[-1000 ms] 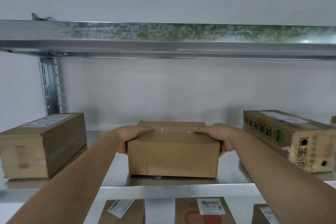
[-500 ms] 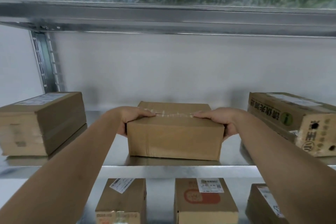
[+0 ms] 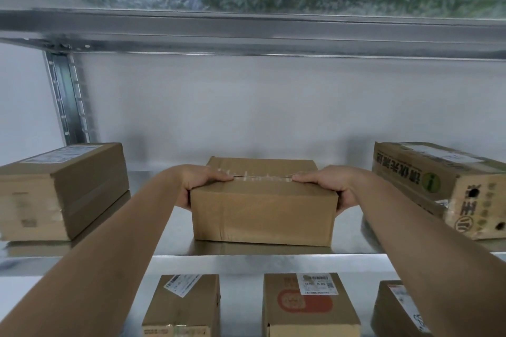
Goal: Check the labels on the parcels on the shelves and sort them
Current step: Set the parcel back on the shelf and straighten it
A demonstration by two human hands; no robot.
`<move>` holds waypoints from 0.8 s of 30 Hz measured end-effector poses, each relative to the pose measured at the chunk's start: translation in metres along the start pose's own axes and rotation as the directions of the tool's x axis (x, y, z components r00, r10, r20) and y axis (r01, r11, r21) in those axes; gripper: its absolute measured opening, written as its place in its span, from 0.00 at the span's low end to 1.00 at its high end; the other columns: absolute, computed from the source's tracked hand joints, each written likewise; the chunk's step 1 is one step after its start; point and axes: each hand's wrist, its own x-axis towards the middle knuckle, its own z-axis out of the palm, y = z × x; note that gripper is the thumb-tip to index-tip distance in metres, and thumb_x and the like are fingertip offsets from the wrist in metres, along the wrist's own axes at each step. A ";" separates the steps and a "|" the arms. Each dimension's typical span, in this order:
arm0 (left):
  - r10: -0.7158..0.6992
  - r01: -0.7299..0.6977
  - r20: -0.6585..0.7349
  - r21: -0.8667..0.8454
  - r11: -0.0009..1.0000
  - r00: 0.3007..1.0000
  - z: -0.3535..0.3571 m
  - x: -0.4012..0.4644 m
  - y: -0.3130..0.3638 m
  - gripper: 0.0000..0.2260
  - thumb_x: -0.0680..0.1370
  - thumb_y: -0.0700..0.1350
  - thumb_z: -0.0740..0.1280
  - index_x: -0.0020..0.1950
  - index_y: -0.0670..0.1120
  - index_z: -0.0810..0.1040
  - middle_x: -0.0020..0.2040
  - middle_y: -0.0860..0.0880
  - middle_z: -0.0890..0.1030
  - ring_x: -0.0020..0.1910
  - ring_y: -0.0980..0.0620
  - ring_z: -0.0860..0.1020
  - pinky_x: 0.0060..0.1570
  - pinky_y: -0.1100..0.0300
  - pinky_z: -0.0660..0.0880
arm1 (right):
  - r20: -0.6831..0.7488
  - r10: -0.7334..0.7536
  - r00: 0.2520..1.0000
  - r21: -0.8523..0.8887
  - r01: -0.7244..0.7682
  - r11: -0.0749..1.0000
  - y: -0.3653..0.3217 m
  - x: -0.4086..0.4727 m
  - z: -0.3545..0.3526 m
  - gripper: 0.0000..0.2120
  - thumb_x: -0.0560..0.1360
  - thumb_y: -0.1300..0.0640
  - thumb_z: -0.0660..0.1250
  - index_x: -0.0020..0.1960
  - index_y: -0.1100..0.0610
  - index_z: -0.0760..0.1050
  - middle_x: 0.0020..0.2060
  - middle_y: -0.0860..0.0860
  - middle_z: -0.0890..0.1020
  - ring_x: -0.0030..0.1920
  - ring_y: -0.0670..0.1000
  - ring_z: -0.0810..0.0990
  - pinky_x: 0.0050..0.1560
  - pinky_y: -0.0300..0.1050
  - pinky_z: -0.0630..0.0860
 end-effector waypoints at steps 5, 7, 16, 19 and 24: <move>0.039 -0.039 -0.010 -0.002 0.999 0.999 -0.001 0.000 -0.004 0.27 0.68 0.56 0.79 0.64 0.46 0.81 0.57 0.43 0.86 0.57 0.45 0.84 0.61 0.48 0.79 | -0.034 -0.015 0.999 0.000 0.015 1.000 0.006 -0.008 0.001 0.25 0.71 0.38 0.76 0.60 0.53 0.79 0.56 0.57 0.84 0.55 0.59 0.84 0.57 0.67 0.80; 0.057 -0.057 -0.030 -0.008 0.998 0.998 -0.001 -0.001 -0.007 0.26 0.69 0.57 0.79 0.64 0.48 0.82 0.57 0.44 0.86 0.56 0.46 0.84 0.62 0.47 0.79 | -0.065 -0.021 0.998 0.009 0.022 1.000 0.009 -0.009 0.002 0.27 0.69 0.35 0.75 0.59 0.53 0.80 0.55 0.57 0.85 0.54 0.59 0.85 0.55 0.66 0.81; 0.152 -0.176 -0.141 -0.183 0.967 0.978 0.001 -0.009 -0.014 0.21 0.77 0.56 0.72 0.64 0.44 0.80 0.54 0.41 0.86 0.46 0.44 0.84 0.53 0.47 0.81 | -0.007 -0.095 0.995 0.414 0.089 0.906 0.018 -0.006 -0.015 0.33 0.77 0.26 0.53 0.65 0.49 0.76 0.62 0.61 0.80 0.59 0.64 0.80 0.52 0.62 0.80; 0.167 -0.193 -0.140 -0.200 0.961 0.976 0.009 -0.008 -0.012 0.23 0.79 0.56 0.70 0.67 0.42 0.77 0.56 0.39 0.85 0.46 0.43 0.84 0.46 0.46 0.82 | -0.111 -0.166 0.980 0.425 0.198 0.883 0.004 -0.021 -0.021 0.20 0.78 0.35 0.64 0.52 0.51 0.83 0.50 0.56 0.85 0.50 0.59 0.83 0.50 0.57 0.82; 0.213 -0.226 -0.205 -0.040 0.973 0.955 0.028 -0.012 0.003 0.19 0.85 0.48 0.64 0.75 0.47 0.69 0.67 0.45 0.76 0.45 0.49 0.79 0.41 0.54 0.78 | -0.255 -0.282 0.925 0.230 0.341 0.911 -0.036 -0.058 -0.035 0.11 0.77 0.45 0.71 0.48 0.53 0.82 0.39 0.52 0.78 0.38 0.52 0.78 0.43 0.46 0.79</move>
